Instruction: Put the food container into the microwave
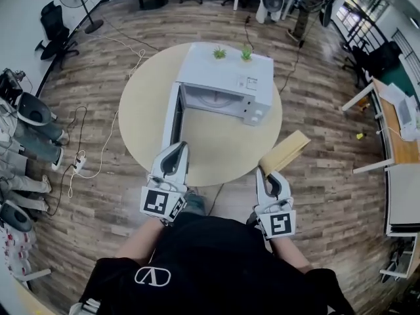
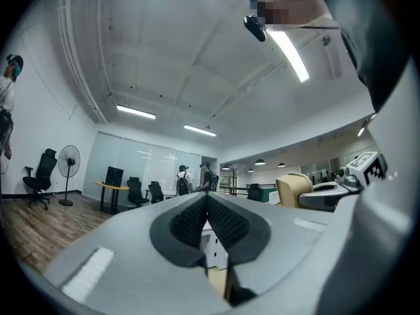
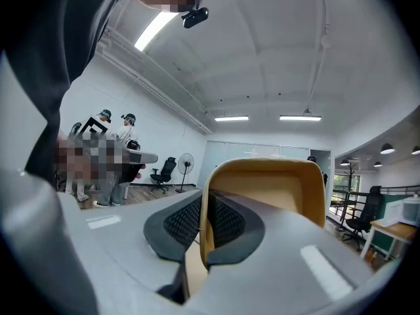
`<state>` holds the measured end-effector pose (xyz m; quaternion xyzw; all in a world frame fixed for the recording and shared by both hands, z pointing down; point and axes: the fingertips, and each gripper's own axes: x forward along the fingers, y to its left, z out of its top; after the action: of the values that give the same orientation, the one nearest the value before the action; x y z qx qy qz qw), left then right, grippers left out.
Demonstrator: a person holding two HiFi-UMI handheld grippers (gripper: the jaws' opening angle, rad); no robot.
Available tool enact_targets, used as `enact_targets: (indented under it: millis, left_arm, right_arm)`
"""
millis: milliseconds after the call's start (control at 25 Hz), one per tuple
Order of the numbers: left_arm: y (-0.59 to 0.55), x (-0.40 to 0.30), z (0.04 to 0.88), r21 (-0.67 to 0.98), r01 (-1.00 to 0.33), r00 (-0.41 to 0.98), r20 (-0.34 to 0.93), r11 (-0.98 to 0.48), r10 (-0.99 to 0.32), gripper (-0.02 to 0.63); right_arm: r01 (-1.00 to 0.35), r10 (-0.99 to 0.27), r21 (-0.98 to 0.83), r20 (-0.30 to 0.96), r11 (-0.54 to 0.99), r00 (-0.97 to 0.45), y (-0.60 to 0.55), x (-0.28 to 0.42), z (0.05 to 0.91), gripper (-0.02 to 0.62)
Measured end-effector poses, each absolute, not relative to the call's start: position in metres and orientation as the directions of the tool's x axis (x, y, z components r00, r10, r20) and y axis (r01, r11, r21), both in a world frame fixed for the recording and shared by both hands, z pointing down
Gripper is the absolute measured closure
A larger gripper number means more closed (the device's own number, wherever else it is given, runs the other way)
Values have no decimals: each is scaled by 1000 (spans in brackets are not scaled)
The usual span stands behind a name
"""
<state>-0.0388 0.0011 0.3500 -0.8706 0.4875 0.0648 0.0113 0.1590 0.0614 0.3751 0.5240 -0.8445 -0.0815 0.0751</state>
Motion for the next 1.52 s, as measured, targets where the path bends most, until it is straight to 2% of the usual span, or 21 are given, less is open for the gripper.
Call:
enact_targets:
  millis: [640, 880, 1160, 1360, 1520]
  left_arm:
    - [-139, -85, 358, 71, -779, 614, -112, -623, -781, 606]
    - [-153, -79, 354, 50, -781, 615, -115, -623, -780, 606]
    - [-162, -57, 342, 13, -813, 577, -123, -583, -807, 606]
    - [-170, -42, 338, 10, -815, 575, -117, -580, -810, 606]
    - [-171, -36, 340, 16, -818, 570, -111, -575, -814, 606]
  right_arm:
    - [-869, -920, 309, 72, 387, -385, -75, 79, 363, 583]
    - [-853, -911, 331, 57, 402, -407, -95, 80, 361, 583]
    - [-827, -884, 318, 99, 463, -457, -111, 101, 366, 583]
    - [-836, -884, 312, 30, 452, -467, -129, 118, 350, 583]
    - [-831, -879, 306, 47, 464, -474, -136, 122, 354, 583]
